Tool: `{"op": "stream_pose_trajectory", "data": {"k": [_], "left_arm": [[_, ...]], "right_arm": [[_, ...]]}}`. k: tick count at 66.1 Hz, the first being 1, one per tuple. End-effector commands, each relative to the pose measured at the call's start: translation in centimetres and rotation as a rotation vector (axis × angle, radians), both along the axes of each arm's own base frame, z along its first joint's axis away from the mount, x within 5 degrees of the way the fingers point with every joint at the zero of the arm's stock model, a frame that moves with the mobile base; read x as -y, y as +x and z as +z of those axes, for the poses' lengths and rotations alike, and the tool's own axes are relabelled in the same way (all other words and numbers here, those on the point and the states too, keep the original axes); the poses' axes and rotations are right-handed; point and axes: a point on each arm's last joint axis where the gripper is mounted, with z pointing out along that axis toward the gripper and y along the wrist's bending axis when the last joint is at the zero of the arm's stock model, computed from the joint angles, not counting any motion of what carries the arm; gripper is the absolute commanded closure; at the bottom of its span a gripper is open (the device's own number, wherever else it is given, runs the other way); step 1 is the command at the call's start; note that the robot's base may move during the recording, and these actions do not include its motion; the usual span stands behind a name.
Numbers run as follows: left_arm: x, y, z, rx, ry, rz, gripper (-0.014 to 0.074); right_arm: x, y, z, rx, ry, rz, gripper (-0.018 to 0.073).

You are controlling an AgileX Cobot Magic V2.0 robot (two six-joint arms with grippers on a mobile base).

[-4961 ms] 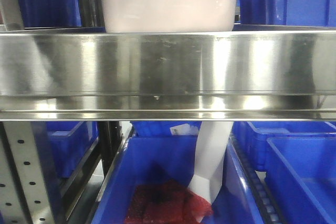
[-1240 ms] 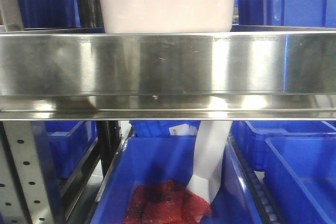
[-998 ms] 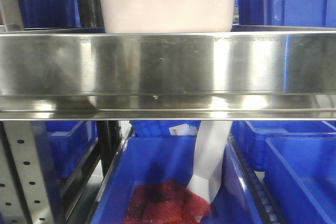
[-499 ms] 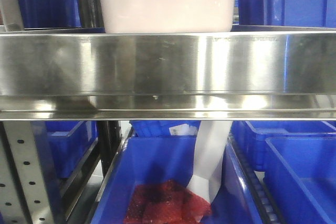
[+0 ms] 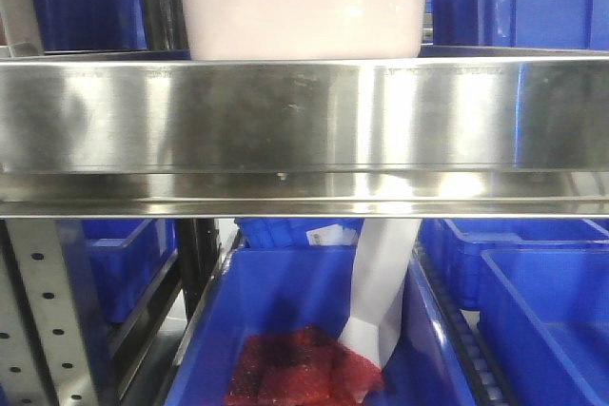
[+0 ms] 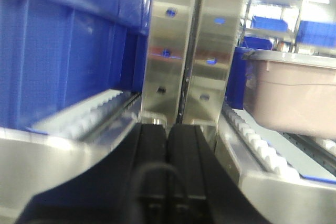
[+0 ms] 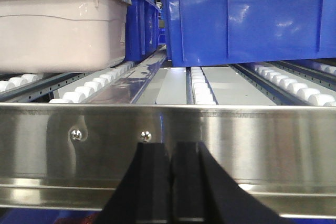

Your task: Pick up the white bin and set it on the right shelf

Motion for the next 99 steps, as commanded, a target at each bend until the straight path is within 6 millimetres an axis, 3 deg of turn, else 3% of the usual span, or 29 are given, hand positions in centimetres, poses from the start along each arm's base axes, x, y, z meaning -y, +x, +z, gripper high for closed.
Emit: {"op": "stream_pose_trajectory", "data": {"k": [1, 8, 22, 38, 99], "left_arm": [[0.3, 0.1, 0.1, 0.067, -0.019, -0.044, 0.0715], [0.6, 0.1, -1.7, 0.023, 0.051, -0.071, 0.0715], [0.8, -0.8, -2.7, -0.044, 0.090, -0.112, 0.0715], [0.8, -0.8, -2.7, -0.041, 0.021, -0.127, 0.0715], [0.8, -0.8, -2.7, -0.037, 0.037, -0.125, 0.0715]], "right_arm": [[0.0, -0.2, 0.9, 0.102, -0.004, -0.007, 0.0530], [0.0, -0.2, 0.9, 0.102, -0.004, -0.007, 0.0530], [0.0, -0.2, 0.9, 0.102, -0.004, -0.007, 0.0530], [0.0, -0.2, 0.9, 0.100, -0.004, -0.007, 0.0530], [0.0, -0.2, 0.9, 0.100, -0.004, -0.007, 0.0530]]}}
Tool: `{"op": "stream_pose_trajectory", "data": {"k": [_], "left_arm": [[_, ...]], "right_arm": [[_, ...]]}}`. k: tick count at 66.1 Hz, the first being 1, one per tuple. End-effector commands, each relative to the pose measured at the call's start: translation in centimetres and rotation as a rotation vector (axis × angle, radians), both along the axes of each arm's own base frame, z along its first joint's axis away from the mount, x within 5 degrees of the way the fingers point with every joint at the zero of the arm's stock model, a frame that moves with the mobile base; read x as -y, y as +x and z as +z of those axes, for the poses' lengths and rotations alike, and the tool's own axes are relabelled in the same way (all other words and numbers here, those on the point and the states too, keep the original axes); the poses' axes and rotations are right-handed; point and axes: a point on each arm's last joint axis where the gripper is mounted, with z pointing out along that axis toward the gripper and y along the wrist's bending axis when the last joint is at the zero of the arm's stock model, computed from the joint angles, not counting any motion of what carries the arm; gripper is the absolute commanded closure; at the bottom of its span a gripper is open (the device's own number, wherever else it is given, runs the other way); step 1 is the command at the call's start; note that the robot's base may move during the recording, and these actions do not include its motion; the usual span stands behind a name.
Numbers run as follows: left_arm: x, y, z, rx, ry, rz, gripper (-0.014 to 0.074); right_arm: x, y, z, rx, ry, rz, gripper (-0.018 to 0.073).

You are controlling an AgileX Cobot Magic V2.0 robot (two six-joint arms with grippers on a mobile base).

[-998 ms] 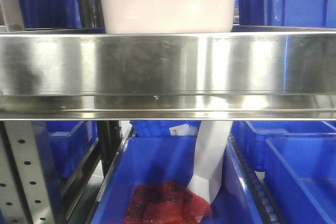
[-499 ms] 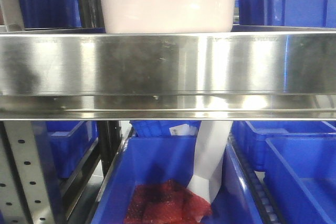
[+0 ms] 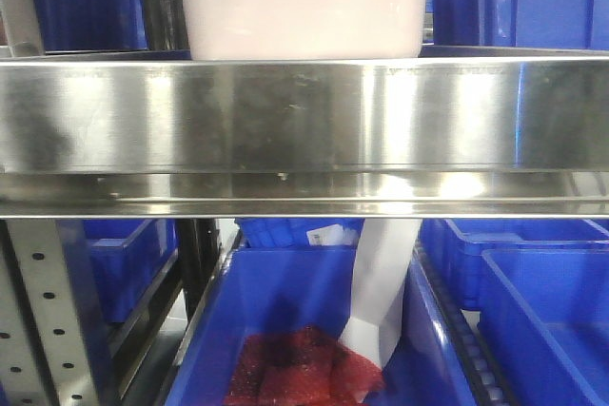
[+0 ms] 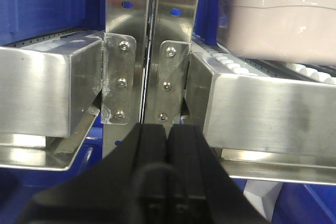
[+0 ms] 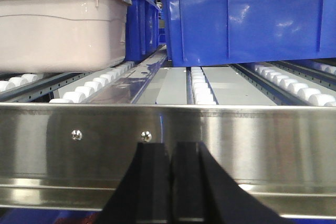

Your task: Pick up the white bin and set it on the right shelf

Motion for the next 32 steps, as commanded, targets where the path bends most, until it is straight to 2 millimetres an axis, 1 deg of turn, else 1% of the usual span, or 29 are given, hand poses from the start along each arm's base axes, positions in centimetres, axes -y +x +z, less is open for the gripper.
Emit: {"op": "stream_pose_trajectory", "data": {"k": [1, 32], "left_arm": [[-0.03, -0.15, 0.94, 0.102, -0.013, -0.002, 0.0715], [-0.03, -0.15, 0.94, 0.102, -0.013, -0.002, 0.0715]], "right_arm": [[0.04, -0.22, 0.89, 0.101, -0.003, -0.007, 0.0530], [0.04, -0.22, 0.89, 0.101, -0.003, -0.007, 0.0530]]}}
